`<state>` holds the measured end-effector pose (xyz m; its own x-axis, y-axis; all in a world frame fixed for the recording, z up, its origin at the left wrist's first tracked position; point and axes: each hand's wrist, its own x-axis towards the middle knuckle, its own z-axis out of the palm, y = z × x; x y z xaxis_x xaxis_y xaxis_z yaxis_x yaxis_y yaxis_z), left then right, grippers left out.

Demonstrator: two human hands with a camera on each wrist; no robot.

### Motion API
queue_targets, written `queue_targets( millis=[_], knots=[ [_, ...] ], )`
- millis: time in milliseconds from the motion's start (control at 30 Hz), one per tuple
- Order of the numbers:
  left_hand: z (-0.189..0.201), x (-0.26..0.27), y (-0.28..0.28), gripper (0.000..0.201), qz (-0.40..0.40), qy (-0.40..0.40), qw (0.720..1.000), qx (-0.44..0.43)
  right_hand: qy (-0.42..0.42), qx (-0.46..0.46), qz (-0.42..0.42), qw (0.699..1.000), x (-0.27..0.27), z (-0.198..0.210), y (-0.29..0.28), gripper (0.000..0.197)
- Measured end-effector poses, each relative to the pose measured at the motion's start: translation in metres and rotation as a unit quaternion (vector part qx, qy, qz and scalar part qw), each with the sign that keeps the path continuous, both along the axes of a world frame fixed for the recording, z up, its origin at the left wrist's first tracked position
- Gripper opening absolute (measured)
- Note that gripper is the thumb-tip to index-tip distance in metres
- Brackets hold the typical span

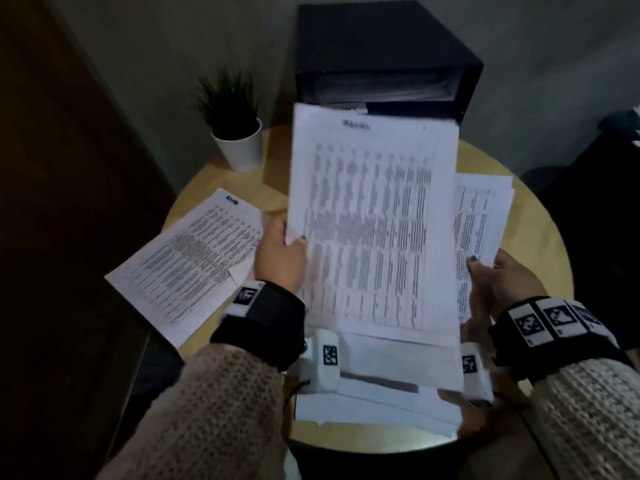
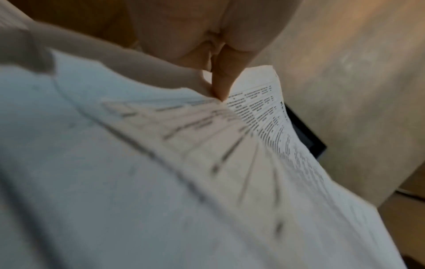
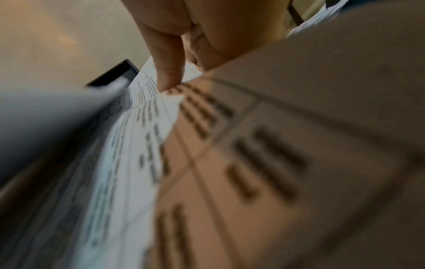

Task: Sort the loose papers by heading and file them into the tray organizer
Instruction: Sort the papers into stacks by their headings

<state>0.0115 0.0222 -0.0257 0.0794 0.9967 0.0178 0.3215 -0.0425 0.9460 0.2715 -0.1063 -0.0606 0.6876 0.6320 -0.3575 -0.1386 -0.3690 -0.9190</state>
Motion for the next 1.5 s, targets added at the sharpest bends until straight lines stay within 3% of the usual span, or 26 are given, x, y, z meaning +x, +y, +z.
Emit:
queue_targets(
  millis=[100, 200, 367, 433, 500, 567, 633, 700, 800, 900, 1033, 1200, 1367, 1500],
  knots=[
    [-0.017, 0.007, -0.009, 0.033, -0.041, 0.056, 0.994, -0.082, 0.031, 0.029, 0.023, 0.999, -0.006, 0.001, 0.005, 0.026],
    [-0.023, 0.010, -0.014, 0.031, -0.043, 0.055, 0.990, -0.121, 0.056, 0.036, 0.024, 0.997, -0.008, -0.001, 0.008, 0.025],
    [-0.028, 0.017, -0.018, 0.030, -0.059, 0.073, 0.982, -0.163, 0.083, 0.029, -0.049, 0.995, -0.016, 0.004, 0.013, 0.026],
    [-0.031, 0.019, -0.020, 0.029, -0.072, 0.079, 0.979, -0.171, 0.096, 0.022, -0.072, 0.992, -0.021, 0.011, 0.009, 0.045],
    [-0.033, 0.021, -0.023, 0.026, -0.089, 0.089, 0.977, -0.169, 0.126, 0.026, -0.025, 0.991, -0.021, 0.011, 0.005, 0.053],
    [-0.036, 0.024, -0.027, 0.024, -0.105, 0.084, 0.978, -0.159, 0.077, -0.002, 0.010, 0.997, -0.025, 0.011, 0.004, 0.021],
    [-0.040, 0.025, -0.028, 0.022, -0.106, 0.084, 0.978, -0.158, -0.093, -0.113, 0.070, 0.987, -0.021, 0.010, 0.003, 0.031],
    [-0.045, 0.021, -0.023, 0.020, -0.069, 0.105, 0.979, -0.160, -0.193, -0.194, 0.095, 0.957, -0.014, 0.010, 0.003, 0.038],
    [-0.050, 0.011, -0.011, 0.037, -0.017, 0.158, 0.970, -0.183, -0.227, -0.277, 0.109, 0.927, -0.002, 0.002, 0.002, 0.037],
    [-0.050, 0.008, -0.006, 0.048, -0.002, 0.107, 0.973, -0.206, -0.226, -0.310, 0.127, 0.915, 0.001, -0.001, 0.003, 0.036],
    [-0.050, 0.012, -0.010, 0.041, 0.000, 0.068, 0.979, -0.192, -0.236, -0.348, 0.155, 0.894, 0.003, -0.001, 0.005, 0.038],
    [-0.050, 0.015, -0.018, 0.021, -0.046, 0.099, 0.984, -0.143, -0.220, -0.330, 0.142, 0.907, 0.006, -0.005, 0.003, 0.038],
    [-0.031, 0.001, -0.001, 0.027, 0.031, 0.087, 0.993, -0.073, -0.208, -0.303, 0.117, 0.923, 0.010, -0.007, 0.003, 0.038],
    [-0.003, -0.016, 0.011, 0.020, 0.121, 0.066, 0.990, 0.032, -0.223, -0.330, 0.123, 0.909, 0.012, -0.007, 0.002, 0.040]
  ],
)
